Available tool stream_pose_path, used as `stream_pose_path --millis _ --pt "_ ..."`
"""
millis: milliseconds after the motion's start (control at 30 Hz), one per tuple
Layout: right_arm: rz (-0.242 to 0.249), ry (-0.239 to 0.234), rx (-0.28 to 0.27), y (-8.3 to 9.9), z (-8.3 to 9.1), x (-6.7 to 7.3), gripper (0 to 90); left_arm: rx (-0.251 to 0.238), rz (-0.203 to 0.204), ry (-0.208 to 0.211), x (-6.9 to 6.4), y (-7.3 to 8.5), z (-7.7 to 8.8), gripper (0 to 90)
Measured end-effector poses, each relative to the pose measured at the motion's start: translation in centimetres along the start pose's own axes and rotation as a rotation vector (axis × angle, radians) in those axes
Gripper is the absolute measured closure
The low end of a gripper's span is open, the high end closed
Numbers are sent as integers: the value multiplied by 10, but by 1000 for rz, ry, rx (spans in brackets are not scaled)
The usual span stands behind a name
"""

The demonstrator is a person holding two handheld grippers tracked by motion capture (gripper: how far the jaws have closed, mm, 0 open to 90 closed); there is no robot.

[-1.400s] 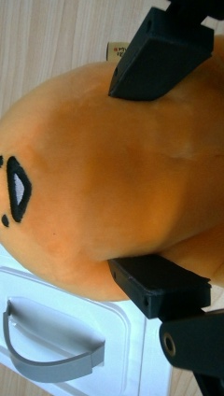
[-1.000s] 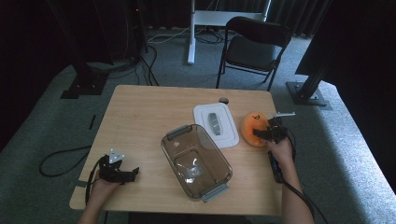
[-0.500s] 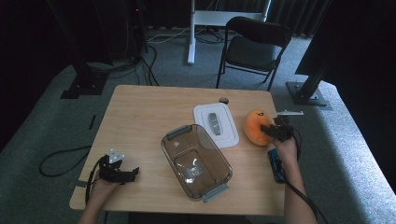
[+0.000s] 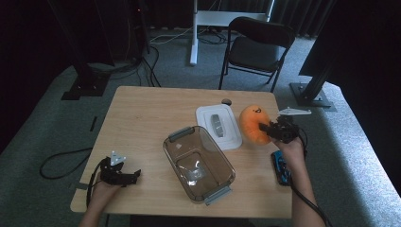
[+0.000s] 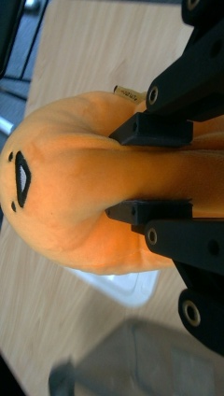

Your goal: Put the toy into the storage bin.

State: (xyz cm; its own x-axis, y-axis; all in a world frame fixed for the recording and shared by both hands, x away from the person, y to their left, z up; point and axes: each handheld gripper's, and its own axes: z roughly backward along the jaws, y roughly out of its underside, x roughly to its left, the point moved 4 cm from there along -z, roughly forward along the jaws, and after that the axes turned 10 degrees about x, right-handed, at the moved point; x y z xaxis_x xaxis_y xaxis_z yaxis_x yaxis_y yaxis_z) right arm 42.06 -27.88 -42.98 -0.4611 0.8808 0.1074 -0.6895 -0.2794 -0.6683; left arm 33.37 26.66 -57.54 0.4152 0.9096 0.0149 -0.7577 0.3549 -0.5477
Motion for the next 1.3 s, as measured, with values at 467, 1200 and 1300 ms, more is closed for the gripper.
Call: stream_pose_path --millis 467,1200,1300 --pt "165 -93 -63 -18 35 61 686 0 0 0 0 0 0 10" --pt "410 -257 -83 -23 57 151 684 0 0 0 0 0 0 10" --pt "436 -278 -72 -19 55 162 684 1 -1 0 0 0 0 10"
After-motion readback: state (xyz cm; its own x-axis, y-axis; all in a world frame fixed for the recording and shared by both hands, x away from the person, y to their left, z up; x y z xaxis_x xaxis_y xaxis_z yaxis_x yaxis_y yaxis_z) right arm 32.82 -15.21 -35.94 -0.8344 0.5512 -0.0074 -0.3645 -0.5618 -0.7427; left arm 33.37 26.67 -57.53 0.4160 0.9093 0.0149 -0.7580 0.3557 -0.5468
